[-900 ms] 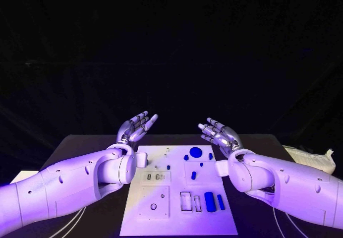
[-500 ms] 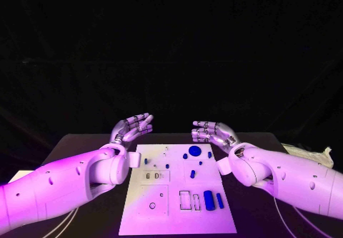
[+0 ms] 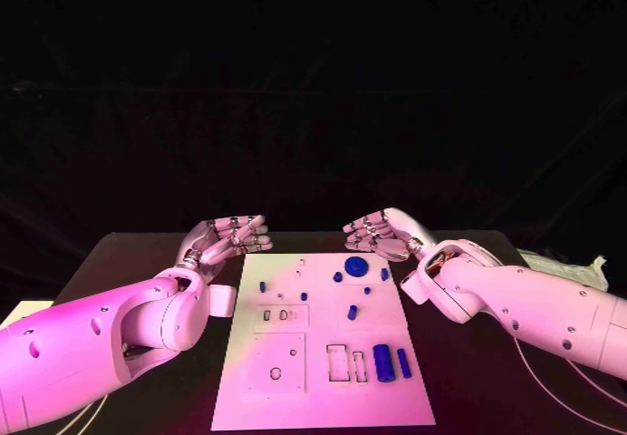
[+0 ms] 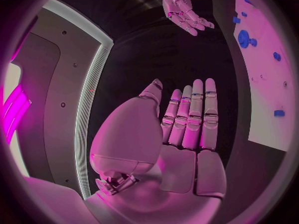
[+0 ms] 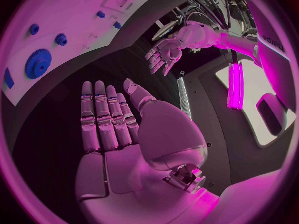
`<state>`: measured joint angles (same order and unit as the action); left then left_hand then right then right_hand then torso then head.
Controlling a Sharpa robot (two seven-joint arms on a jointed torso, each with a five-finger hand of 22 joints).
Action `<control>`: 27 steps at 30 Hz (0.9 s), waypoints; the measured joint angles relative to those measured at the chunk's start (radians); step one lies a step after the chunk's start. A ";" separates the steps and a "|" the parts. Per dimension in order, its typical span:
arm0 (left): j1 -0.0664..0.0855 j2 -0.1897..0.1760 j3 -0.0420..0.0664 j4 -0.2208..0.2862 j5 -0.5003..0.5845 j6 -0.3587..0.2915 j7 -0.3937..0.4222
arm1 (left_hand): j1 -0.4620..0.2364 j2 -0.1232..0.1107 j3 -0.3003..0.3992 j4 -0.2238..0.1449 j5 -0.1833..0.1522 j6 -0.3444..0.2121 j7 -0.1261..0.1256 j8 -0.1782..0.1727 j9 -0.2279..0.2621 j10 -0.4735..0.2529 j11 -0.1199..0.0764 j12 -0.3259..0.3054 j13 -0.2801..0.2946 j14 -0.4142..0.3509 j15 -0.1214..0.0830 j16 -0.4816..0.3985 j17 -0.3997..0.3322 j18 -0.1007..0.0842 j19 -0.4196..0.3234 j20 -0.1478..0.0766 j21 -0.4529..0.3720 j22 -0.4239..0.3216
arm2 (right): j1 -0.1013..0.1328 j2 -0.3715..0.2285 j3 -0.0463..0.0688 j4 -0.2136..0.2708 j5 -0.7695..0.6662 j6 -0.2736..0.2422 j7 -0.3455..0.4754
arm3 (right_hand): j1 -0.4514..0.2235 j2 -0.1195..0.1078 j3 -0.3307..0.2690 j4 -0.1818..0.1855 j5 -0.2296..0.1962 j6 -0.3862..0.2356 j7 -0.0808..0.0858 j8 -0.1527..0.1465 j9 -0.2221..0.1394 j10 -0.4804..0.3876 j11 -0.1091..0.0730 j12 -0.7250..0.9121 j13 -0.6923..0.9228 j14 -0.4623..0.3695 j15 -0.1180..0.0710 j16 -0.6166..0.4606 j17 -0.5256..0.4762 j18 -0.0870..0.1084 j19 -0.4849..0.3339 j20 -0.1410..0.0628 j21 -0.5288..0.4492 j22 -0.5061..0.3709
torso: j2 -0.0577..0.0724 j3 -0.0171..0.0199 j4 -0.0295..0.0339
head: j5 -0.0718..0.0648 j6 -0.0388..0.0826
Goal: Assemble the parts on the task board
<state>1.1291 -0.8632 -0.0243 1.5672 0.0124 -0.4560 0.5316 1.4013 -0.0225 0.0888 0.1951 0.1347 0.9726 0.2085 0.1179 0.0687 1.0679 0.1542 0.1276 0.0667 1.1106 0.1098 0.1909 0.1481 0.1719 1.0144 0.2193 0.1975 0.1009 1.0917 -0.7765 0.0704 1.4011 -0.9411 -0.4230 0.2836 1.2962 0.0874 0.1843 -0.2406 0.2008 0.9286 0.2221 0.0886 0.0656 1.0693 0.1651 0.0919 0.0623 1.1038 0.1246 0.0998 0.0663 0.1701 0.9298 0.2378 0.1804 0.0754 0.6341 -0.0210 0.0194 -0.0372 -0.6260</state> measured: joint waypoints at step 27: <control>0.010 -0.058 0.012 0.172 -0.004 0.035 -0.036 | 0.020 -0.004 0.038 -0.027 0.000 0.062 -0.013 -0.035 -0.003 0.083 -0.020 -0.043 0.000 0.098 -0.029 0.004 0.060 0.000 0.097 -0.030 0.004 -0.008 | 0.067 0.034 0.025 0.005 -0.794 0.219 -0.314 | -0.032 -0.117 0.044 0.049 -0.012 0.121 -0.080 -0.023 0.002 0.123 -0.085 -0.029 0.002 0.363 -0.129 0.451 0.348 0.000 0.366 -0.162 0.329 0.148 | 0.116 -0.0261 0.0442 | -0.066 0.018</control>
<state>1.1386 -0.9214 -0.0125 1.7396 0.0079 -0.4209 0.4958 1.4211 -0.0264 0.1273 0.1682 0.1347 1.0344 0.1960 0.0826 0.0656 1.1506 0.1339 0.0848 0.0665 1.2090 0.0803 0.1946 0.2080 0.1715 1.1115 0.1894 0.2012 0.0933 1.1586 -0.7428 0.0959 1.4062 -1.7349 -0.2042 -0.0308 1.2639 -0.0299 0.2285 -0.1917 0.1892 1.0500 0.1424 0.0652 0.0679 1.1925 0.0798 0.0628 0.0645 1.4665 -0.0040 0.5506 0.4140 0.1702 1.2954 0.0759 0.5095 0.2237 0.7500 -0.0471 0.0636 -0.1031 -0.6080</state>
